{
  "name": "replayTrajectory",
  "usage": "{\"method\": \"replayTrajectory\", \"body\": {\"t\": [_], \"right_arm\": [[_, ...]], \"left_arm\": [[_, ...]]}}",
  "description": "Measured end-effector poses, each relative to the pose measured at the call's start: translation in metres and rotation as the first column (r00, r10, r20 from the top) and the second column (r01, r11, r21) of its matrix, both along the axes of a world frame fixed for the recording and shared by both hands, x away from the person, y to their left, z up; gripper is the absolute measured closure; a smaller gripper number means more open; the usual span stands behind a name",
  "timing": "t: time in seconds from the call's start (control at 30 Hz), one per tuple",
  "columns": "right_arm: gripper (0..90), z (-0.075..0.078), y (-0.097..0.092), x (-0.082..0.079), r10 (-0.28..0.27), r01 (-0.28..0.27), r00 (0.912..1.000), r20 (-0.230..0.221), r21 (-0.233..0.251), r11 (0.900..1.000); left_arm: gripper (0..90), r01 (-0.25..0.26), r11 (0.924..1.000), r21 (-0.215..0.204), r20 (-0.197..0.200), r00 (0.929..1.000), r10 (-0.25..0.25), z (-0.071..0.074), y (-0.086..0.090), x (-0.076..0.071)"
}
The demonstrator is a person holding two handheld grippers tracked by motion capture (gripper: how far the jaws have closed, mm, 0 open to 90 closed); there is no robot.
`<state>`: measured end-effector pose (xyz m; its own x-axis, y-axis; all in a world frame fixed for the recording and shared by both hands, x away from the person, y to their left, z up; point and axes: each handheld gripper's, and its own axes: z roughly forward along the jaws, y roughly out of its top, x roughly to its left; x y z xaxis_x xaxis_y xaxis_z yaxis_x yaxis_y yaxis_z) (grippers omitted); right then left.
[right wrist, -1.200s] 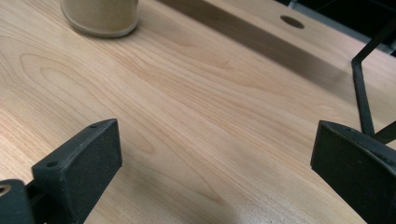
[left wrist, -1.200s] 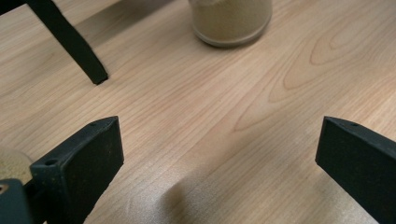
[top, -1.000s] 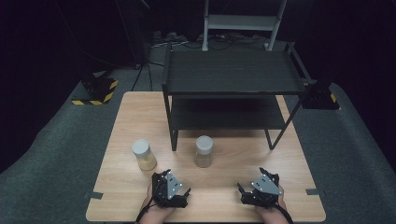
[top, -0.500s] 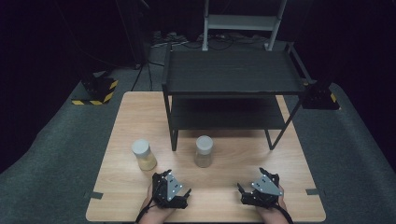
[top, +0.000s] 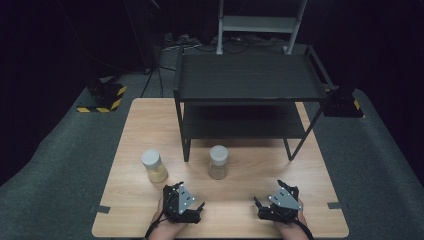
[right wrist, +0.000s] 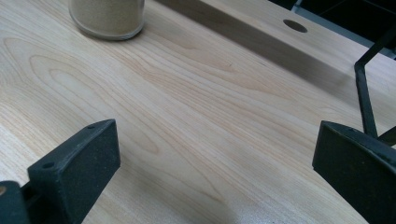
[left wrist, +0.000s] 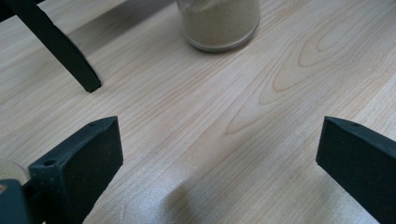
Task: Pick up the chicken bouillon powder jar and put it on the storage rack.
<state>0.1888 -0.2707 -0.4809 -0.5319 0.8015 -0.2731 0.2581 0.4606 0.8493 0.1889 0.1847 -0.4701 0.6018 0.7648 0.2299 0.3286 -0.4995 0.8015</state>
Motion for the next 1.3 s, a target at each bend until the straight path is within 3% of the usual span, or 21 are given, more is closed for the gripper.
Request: {"method": "replayTrajectory", "body": {"t": [0.3, 0.73, 0.93, 1.3], "right_arm": [[0.1, 0.000, 0.003, -0.001, 0.014, -0.014, 0.9999, 0.010, -0.026, 0.9996], [0.1, 0.000, 0.002, -0.001, 0.011, -0.011, 0.9999, 0.008, -0.018, 0.9998], [0.0, -0.001, 0.002, -0.002, 0.010, -0.009, 0.9999, 0.013, -0.022, 0.9997], [0.1, -0.001, 0.003, -0.002, 0.011, -0.011, 0.9998, 0.013, -0.025, 0.9996]], "left_arm": [[0.9, 0.018, 0.9995, -0.027, -0.001, 0.9998, -0.018, 0.000, 0.006, 0.000], [0.6, 0.044, 0.9929, -0.110, 0.067, 0.9971, -0.037, 0.012, 0.018, -0.014], [0.4, 0.049, 0.9913, -0.122, 0.086, 0.9956, -0.038, 0.017, 0.022, -0.018], [0.4, 0.045, 0.9789, -0.199, 0.156, 0.9877, -0.014, 0.025, 0.038, -0.029]]}}
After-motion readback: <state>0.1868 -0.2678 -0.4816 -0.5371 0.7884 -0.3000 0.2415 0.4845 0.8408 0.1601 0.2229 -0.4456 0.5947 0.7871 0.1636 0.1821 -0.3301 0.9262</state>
